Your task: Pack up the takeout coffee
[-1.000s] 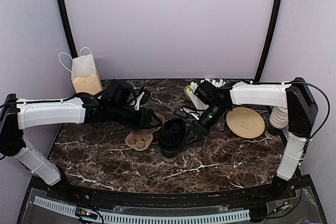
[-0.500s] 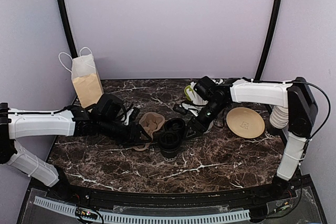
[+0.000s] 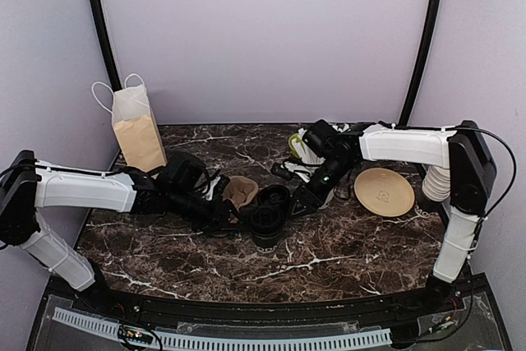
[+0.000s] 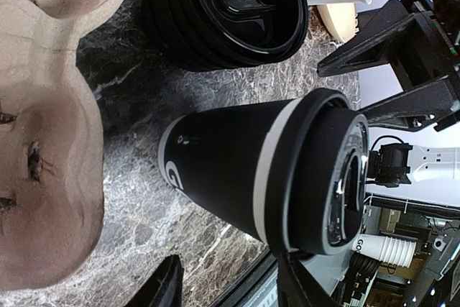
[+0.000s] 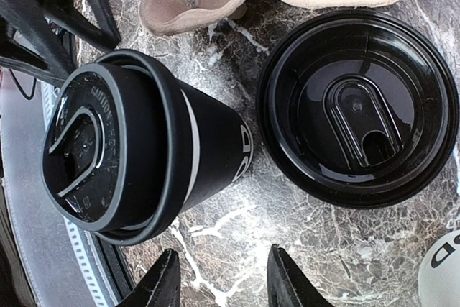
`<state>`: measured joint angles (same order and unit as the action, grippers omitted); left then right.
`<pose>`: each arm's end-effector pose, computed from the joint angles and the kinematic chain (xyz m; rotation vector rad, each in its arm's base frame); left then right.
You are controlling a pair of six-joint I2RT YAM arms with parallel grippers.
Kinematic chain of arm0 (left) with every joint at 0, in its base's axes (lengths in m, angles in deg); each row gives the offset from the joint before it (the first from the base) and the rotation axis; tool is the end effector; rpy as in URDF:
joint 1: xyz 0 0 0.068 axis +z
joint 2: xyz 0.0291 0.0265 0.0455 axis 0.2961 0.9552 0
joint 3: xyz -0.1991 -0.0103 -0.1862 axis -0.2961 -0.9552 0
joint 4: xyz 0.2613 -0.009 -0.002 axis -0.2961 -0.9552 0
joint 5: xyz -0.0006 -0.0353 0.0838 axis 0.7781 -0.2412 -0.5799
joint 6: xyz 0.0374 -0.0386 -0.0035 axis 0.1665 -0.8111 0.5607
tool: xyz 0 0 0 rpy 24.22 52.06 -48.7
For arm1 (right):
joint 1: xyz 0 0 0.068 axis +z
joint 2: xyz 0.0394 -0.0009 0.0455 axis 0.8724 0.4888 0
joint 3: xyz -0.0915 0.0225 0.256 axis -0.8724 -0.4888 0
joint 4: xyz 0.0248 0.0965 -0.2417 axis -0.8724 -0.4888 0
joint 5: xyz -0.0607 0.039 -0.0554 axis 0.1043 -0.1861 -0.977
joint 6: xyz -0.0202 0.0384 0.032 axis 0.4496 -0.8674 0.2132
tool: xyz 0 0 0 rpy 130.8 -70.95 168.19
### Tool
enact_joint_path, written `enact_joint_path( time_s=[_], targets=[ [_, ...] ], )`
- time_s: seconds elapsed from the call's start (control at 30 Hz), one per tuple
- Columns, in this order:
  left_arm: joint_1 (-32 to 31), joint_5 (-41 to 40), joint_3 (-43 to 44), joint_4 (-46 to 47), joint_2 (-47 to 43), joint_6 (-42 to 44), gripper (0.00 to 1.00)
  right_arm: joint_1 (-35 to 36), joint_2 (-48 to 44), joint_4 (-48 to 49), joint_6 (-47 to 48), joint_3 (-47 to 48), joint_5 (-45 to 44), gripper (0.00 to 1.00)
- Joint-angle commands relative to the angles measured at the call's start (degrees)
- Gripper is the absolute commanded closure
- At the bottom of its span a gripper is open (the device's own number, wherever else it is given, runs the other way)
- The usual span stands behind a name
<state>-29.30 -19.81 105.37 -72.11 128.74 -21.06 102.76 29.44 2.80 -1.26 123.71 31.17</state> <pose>0.1966 -0.2305 0.2049 0.2277 2.5966 -1.2887 0.2624 0.2626 0.2162 -1.4272 2.4325 0.9280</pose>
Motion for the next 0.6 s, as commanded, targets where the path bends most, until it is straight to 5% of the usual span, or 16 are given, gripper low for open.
enact_joint_path(
  time_s=[0.0, 0.3, 0.57],
  targets=[
    [-0.32, 1.44, 2.29, 1.33, 1.42, 1.22, 0.53, 0.59, -0.84, 0.48, 0.23, 1.14, 1.27, 0.59],
    [-0.22, 0.38, 3.52, -0.86, 2.07, 2.32, 0.53, 0.61, -2.67, -0.83, 1.25, 0.72, 4.03, 0.59],
    [-0.03, -7.99, 6.86, -11.8, -0.52, 2.16, 0.46, 0.61, -3.29, -1.26, 1.89, -0.49, 3.97, 0.57]
  ],
)
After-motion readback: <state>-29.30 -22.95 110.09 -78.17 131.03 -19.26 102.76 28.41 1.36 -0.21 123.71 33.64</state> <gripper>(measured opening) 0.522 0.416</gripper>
